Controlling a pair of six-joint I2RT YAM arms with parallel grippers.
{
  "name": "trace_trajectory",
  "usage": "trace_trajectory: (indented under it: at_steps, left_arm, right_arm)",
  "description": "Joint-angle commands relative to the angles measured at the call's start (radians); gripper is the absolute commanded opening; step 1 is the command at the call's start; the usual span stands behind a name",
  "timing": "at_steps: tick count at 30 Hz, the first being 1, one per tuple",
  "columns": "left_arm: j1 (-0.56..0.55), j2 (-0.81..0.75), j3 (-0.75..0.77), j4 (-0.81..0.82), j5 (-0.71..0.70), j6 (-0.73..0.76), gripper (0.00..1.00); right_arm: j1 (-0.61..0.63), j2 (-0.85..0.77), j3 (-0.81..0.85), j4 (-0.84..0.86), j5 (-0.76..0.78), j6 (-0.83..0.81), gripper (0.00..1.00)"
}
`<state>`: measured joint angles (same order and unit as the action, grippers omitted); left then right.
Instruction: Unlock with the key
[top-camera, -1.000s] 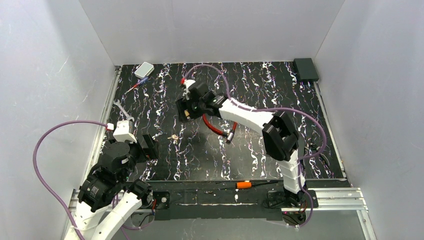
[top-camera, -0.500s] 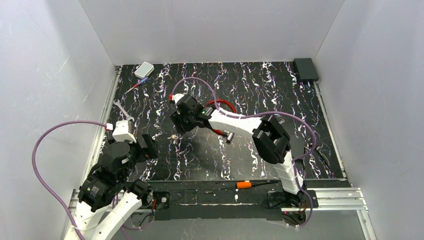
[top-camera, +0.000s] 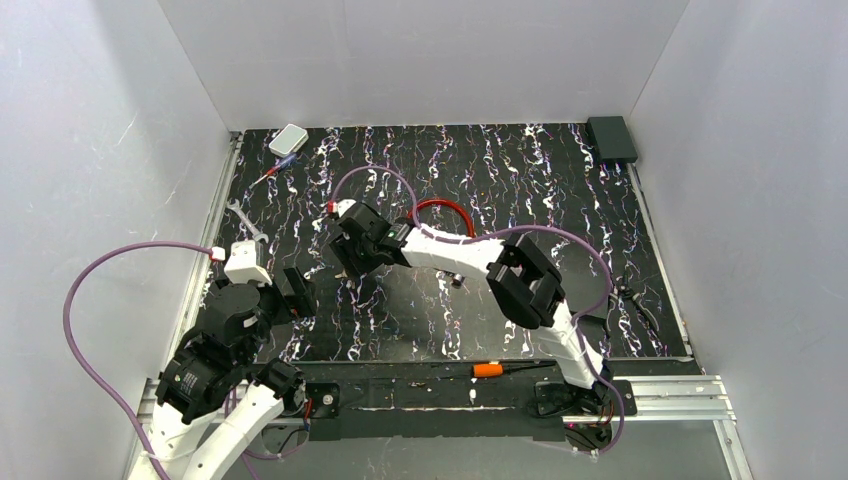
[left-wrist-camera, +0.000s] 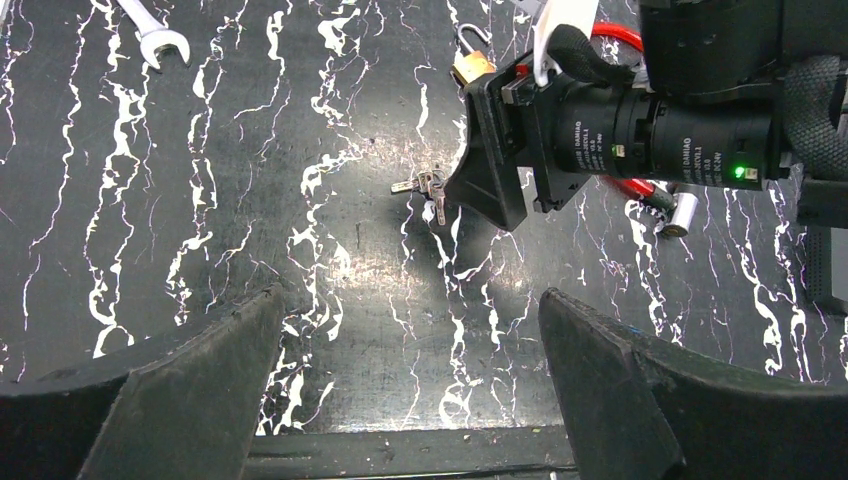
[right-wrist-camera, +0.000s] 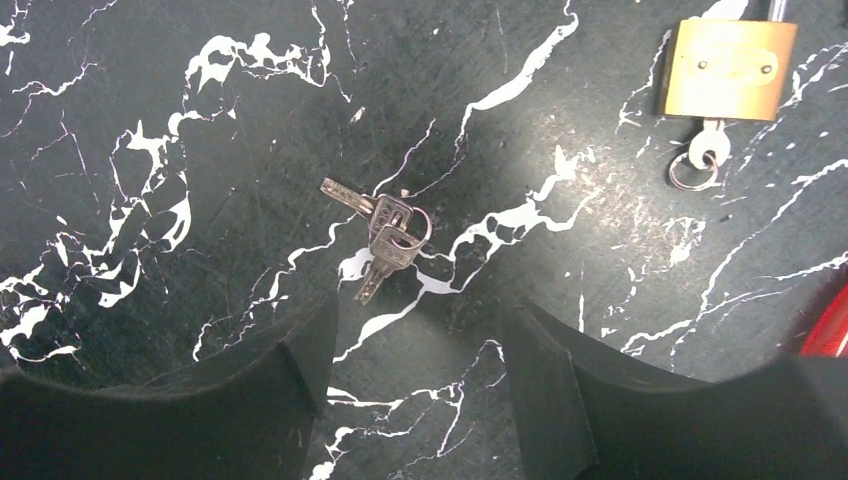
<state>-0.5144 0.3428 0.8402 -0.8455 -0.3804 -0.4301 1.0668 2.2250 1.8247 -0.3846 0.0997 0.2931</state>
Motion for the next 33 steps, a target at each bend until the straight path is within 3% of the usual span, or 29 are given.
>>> trace_trajectory:
  at_steps: [1, 9, 17, 26, 33]
  left_arm:
    - [0.004, -0.003, -0.004, -0.017, -0.03, 0.001, 0.98]
    - [0.008, -0.004, -0.004, -0.018, -0.029, 0.001, 0.98]
    - [0.009, -0.004, -0.004, -0.018, -0.029, 0.0, 0.98]
    - [0.01, -0.007, -0.004, -0.018, -0.032, 0.0, 0.98]
    - [0.011, -0.008, -0.004, -0.019, -0.034, -0.001, 0.98]
  right_arm:
    - [0.018, 0.029, 0.069, -0.018, 0.031, 0.03, 0.68]
    - [0.041, 0.082, 0.122, -0.04, 0.049, 0.034, 0.68]
    - [0.049, 0.14, 0.149, -0.037, 0.086, 0.031, 0.61]
    - [0.061, 0.175, 0.139, -0.056, 0.119, 0.0, 0.48]
    - [0.065, 0.162, 0.082, -0.035, 0.127, -0.008, 0.26]
